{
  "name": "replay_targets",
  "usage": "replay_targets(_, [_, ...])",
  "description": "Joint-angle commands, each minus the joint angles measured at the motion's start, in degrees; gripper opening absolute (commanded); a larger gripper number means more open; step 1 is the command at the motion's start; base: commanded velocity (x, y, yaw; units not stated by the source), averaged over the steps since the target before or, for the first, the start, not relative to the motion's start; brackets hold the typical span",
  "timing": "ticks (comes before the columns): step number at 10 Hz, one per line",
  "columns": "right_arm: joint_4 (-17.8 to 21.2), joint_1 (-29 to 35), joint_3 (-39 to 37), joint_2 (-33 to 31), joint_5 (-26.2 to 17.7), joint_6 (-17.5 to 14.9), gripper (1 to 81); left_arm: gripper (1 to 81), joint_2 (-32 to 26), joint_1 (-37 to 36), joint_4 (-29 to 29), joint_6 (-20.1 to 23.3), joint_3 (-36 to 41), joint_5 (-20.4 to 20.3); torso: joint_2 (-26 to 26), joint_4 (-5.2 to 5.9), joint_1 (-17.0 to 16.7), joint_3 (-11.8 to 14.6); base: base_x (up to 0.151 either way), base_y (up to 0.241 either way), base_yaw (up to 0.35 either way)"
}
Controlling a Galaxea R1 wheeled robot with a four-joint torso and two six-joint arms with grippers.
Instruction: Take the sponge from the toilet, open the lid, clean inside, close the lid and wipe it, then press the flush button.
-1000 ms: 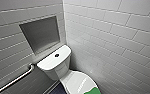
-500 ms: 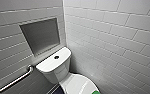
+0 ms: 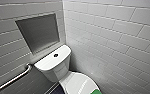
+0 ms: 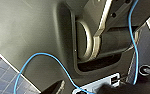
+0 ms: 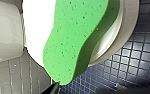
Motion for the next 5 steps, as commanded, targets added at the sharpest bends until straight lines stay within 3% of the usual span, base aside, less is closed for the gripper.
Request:
replay_targets(1, [0.4, 6.9, 1.2, -1.4, -1.8, 1.9, 81.1, 81.1, 0.1, 1.6, 0.2, 0.0, 0.7, 3.9, 0.0, 0.0, 0.0, 0.0, 0.0, 0.0, 0.0])
replay_targets(2, [0.6, 7.7, 0.6, -1.2, -2.0, 2.8, 81.1, 81.1, 0.1, 1.5, 0.2, -0.1, 0.7, 3.9, 0.0, 0.0, 0.0, 0.0, 0.0, 0.0, 0.0])
replay_targets(3, [1.0, 8.2, -0.4, -0.4, -2.1, 3.0, 81.1, 81.1, 0.2, 1.5, 0.2, 0.0, 0.7, 3.9, -5.7, 0.0, 3.7, 0.0, 0.0, 0.0, 0.0])
replay_targets(5, [2.4, 9.1, -3.6, 1.4, -2.2, 3.0, 81.1, 81.1, 0.2, 1.6, 0.2, -0.1, 0.6, 3.9, -6.7, 0.0, 4.4, 0.0, 0.0, 0.0, 0.0])
